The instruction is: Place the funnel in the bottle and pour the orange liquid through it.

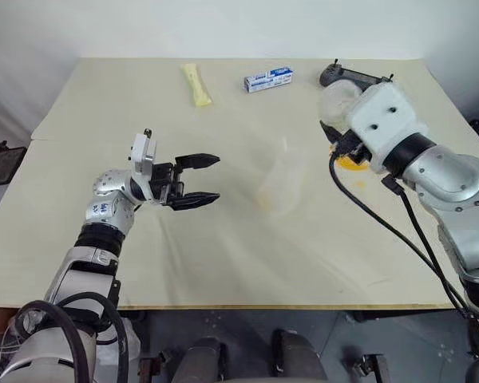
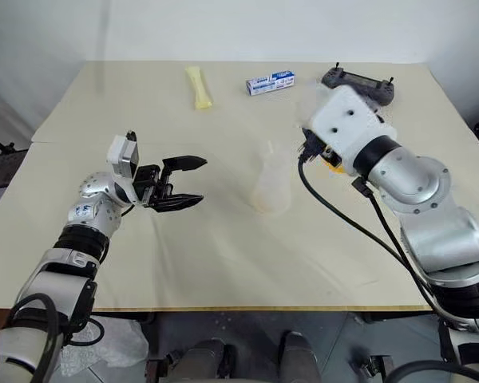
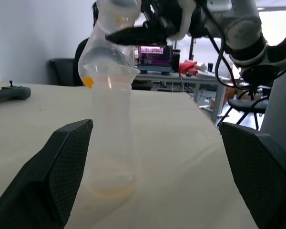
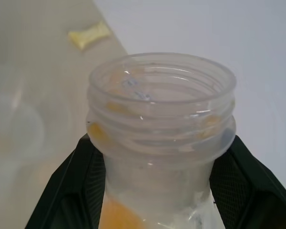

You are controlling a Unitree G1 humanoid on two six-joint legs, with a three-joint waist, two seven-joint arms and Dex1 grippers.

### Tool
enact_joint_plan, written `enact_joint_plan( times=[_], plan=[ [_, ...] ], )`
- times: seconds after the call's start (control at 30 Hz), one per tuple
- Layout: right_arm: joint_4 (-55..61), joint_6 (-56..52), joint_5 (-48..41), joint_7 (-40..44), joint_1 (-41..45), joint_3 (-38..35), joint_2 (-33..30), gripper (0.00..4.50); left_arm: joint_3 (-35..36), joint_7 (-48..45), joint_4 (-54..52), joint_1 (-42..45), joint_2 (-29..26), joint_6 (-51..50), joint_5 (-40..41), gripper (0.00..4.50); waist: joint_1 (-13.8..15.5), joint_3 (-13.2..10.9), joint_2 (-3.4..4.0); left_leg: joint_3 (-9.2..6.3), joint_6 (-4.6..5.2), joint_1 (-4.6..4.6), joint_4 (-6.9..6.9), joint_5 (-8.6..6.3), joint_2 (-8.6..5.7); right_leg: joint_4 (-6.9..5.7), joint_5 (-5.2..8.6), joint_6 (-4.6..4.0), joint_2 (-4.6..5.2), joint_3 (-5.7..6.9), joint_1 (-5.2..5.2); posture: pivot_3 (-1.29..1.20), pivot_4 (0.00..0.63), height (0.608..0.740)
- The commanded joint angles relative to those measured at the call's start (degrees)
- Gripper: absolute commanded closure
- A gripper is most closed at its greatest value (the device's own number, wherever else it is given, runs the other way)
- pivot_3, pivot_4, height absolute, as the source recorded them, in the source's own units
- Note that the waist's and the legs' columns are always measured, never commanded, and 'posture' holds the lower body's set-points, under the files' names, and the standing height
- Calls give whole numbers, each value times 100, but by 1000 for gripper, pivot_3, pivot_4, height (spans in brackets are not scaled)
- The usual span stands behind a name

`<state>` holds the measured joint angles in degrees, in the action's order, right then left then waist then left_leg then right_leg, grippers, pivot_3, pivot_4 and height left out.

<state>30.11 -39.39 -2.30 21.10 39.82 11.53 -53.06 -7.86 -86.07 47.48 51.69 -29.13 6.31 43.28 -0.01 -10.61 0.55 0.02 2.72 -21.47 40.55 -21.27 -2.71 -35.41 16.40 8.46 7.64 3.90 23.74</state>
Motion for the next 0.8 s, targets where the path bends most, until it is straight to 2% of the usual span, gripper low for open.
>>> enact_joint_plan(
  times=[0.03, 0.17, 0.4, 0.8],
  plan=[
    [66, 141, 615, 209, 220, 136, -160, 1965, 91, -643, -102, 171, -16, -74, 229, 0, -15, 0, 0, 0, 0, 0, 0, 0, 1, 0, 0, 0, 0, 0, 1, 0, 150, 740],
    [3, 416, 1329, 413, 355, 478, -226, 1965, 156, -643, -177, 141, 19, -185, 381, 0, -20, 0, 0, 1, -1, -1, -1, 0, 4, 0, 0, 0, -1, 0, 4, 0, 150, 740],
    [-259, 748, 2165, 702, 547, 754, 8, 1965, 114, -643, -303, 29, 27, -222, 484, 0, -10, 0, 0, 1, -1, -1, 0, 0, 3, -1, 0, 0, 0, 0, 6, 0, 150, 740],
    [-809, 1630, 3201, 1174, 723, 794, 207, 1965, 94, -643, -268, 40, 68, -212, 432, 0, -18, 0, 0, 1, -2, -2, 1, 0, 1, -1, 0, 1, 0, 2, 6, 0, 150, 740]
  ],
)
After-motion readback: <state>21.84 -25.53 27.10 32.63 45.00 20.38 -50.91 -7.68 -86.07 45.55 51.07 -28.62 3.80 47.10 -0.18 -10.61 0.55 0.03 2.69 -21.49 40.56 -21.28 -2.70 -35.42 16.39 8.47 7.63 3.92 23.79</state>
